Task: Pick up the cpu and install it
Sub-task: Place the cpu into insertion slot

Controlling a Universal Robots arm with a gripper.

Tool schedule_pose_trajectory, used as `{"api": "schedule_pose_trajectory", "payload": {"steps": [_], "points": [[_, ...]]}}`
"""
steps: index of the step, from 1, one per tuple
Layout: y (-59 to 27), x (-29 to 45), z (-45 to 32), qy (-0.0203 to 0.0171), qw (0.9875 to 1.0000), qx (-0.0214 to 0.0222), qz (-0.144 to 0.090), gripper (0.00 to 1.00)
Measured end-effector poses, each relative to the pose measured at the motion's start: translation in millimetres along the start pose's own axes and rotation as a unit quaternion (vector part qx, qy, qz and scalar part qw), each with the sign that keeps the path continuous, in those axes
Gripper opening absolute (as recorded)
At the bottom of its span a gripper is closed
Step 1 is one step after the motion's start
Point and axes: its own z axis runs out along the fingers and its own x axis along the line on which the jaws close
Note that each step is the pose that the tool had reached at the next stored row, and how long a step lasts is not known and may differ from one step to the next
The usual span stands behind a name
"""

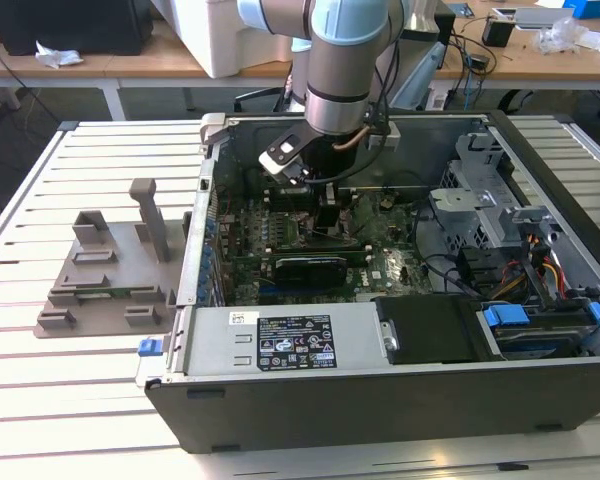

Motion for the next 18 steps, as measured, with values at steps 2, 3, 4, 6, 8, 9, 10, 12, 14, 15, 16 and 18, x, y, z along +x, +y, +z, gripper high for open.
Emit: {"api": "schedule_pose_trajectory", "payload": {"steps": [2, 3, 4, 6, 8, 9, 10, 12, 14, 15, 16, 18], "points": [[2.1, -0.1, -0.2, 0.0, 1.0, 0.0003, 0.0, 0.53], [3.2, -0.1, -0.2, 0.0, 1.0, 0.0004, 0.0, 0.53], [3.8, -0.1, -0.3, 0.0001, 1.0, 0.0006, 0.0, 0.53], [5.7, -0.1, -0.4, 0.0001, 1.0, 0.001, 0.0, 0.53], [7.3, -0.1, -0.5, 0.0001, 1.0, 0.0015, 0.0, 0.53], [7.9, -0.2, -0.5, 0.0002, 1.0, 0.0017, 0.0, 0.53], [8.3, -0.7, -0.5, 0.0002, 1.0, 0.0018, 0.0, 0.53], [8.5, -1.4, -0.5, 0.0004, 1.0, 0.002, 0.0, 0.53], [8.6, -2.9, -0.5, 0.0, 1.0, 0.002, 0.0, 0.53], [8.7, -3.0, -0.5, 0.0002, 1.0, 0.002, 0.0, 0.53], [8.7, -3.1, -0.5, 0.0002, 1.0, 0.002, 0.0, 0.53], [8.8, -3.1, -0.5, 0.0002, 1.0, 0.002, 0.0, 0.53]]}}
